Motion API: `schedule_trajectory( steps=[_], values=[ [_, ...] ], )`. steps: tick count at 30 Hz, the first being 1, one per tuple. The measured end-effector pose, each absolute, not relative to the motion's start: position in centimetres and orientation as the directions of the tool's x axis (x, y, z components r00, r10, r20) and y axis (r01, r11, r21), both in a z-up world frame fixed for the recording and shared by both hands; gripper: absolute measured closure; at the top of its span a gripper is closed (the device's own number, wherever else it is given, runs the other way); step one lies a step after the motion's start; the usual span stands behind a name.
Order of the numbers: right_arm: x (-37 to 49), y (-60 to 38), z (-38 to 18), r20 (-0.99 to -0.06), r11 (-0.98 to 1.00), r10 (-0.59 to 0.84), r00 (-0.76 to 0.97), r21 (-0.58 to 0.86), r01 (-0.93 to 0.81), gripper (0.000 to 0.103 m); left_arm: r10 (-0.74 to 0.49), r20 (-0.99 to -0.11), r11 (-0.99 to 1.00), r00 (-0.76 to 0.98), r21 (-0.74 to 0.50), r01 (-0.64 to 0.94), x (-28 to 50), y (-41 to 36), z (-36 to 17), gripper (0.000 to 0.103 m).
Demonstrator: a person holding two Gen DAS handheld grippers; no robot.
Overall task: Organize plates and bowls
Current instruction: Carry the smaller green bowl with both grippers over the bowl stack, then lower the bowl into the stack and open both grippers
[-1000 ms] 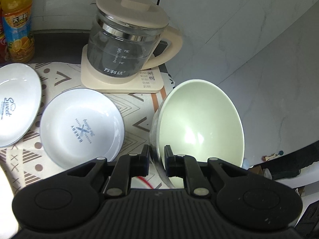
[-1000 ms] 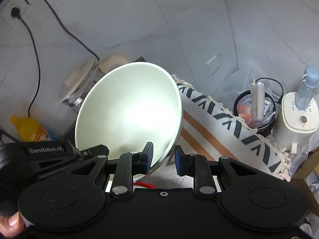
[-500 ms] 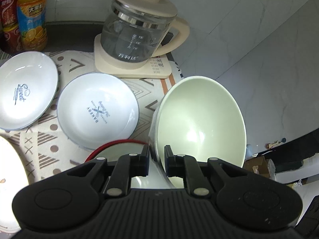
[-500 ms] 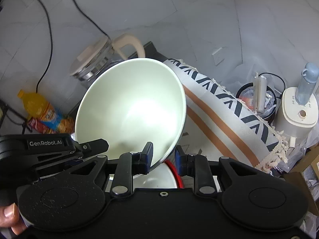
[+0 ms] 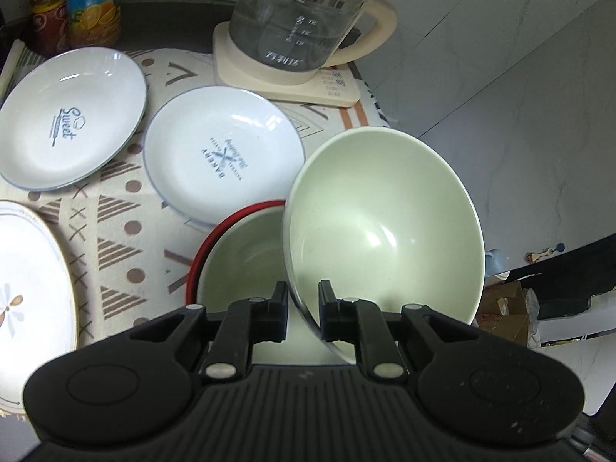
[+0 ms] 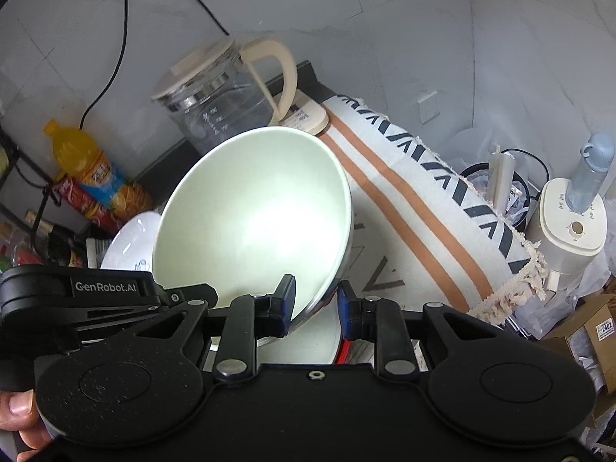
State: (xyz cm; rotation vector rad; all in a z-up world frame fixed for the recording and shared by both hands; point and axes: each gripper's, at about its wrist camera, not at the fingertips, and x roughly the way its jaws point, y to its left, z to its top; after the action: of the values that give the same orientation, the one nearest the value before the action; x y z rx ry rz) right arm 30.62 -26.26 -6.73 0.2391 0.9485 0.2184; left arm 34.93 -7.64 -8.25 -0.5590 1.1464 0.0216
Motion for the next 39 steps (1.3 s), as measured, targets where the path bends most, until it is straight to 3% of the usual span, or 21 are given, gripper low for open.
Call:
schedule_trajectory(
  steps=[15, 27, 33, 39],
  values=[
    [29.5, -24.5, -7.5, -0.796, 0.955, 0.296, 0.528, 0.267, -0.132, 0.077, -0.227, -0.881, 0.860, 0.414, -0.381, -0.338, 33.6, -6.8, -8.6, 0.090],
    [28.7, -24.3, -8.6, -0.822, 0.952, 0.304, 0.482, 0.272, -0.138, 0.075, -0.193, -0.910, 0.862, 0.366, -0.336, -0.380, 32.2, -6.8, -9.6, 0.082],
    [27.9, -24.4, -7.1, -0.798, 0.942, 0.334, 0.502, 0.269, -0.198, 0.063, -0.176, -0.897, 0.861, 0.405, -0.340, -0.379, 31.6, -6.8, -8.1, 0.074],
    [27.4, -25.0, -5.4, -0.773, 0.944, 0.330, 0.541, 0.263, -0.199, 0.040, -0.134, -0.883, 0.858, 0.450, -0.330, -0.393, 30.2, -6.4, -6.4, 0.056]
  ],
)
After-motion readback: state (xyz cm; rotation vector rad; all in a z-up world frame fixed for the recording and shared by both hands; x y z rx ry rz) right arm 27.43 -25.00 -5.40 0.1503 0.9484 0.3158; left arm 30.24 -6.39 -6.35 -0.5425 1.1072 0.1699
